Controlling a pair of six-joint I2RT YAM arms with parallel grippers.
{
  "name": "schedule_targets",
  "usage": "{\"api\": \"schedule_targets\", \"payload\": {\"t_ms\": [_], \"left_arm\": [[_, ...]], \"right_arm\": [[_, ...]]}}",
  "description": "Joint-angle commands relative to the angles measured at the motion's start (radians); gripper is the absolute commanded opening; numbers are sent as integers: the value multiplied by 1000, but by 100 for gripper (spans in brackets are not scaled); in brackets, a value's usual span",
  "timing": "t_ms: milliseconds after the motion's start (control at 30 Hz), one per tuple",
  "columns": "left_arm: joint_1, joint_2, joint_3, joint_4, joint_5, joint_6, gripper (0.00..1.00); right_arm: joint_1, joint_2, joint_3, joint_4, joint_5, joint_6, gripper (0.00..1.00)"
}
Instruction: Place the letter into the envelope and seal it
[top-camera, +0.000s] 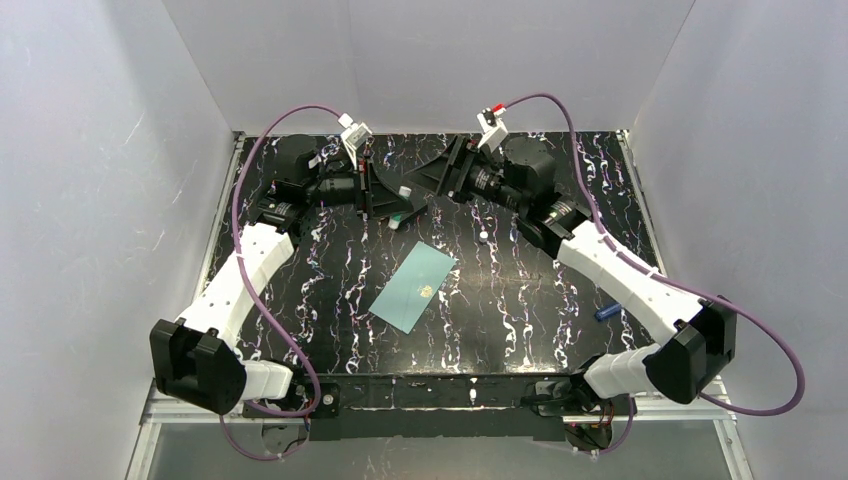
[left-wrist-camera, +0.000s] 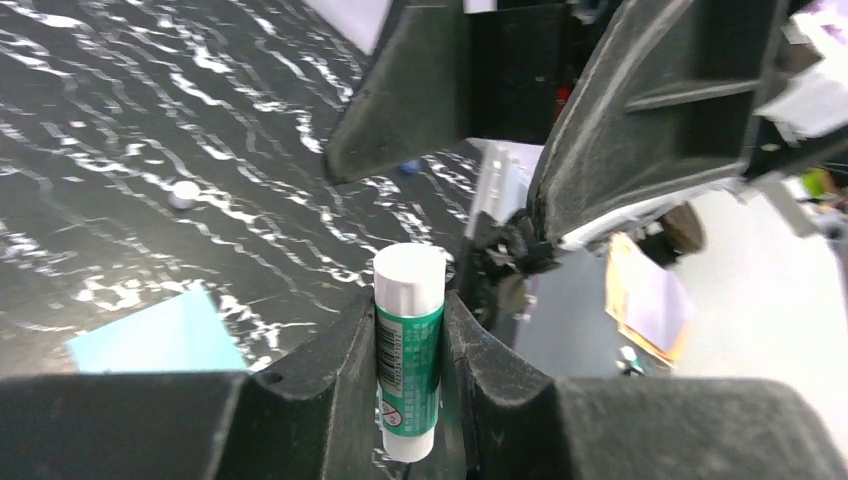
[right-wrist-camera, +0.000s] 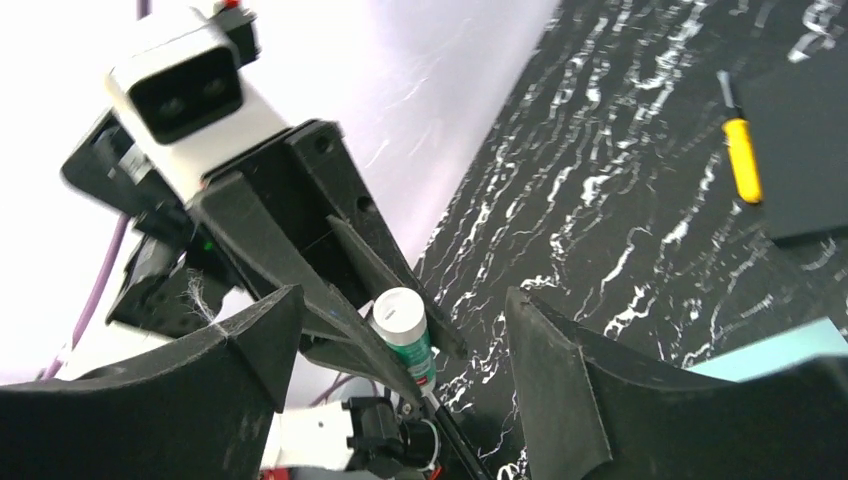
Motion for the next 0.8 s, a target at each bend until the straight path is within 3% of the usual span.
{"api": "schedule_targets", "payload": {"t_ms": [0,100,200,367,500,633,700,767], "left_arm": [[7,-40,-17,-73,-162,258,0],[6,-24,6,-133,-177,404,0],[6,-12,37,-185,-193,487,0],[7,7,67,-230,-208,535,0],[6,13,80,-258,-236,545,0],[6,19,102,-292,-267,538,0],[7,20,110,-306,-274,508,9],[6,22,119,-338,-280,480,27]], "right_arm": [[43,51,123,-258,215,33,82],[71,113,199,-365,265,50,82],[85,139,221,-369,275,76,77],[92,175,253,-367,256,97,51],[92,199,280,-388,228,97,41],[92,211,299,-397,206,96,19],[92,209,297,-384,205,82,9],[90,197,286,-358,214,66,4]]}}
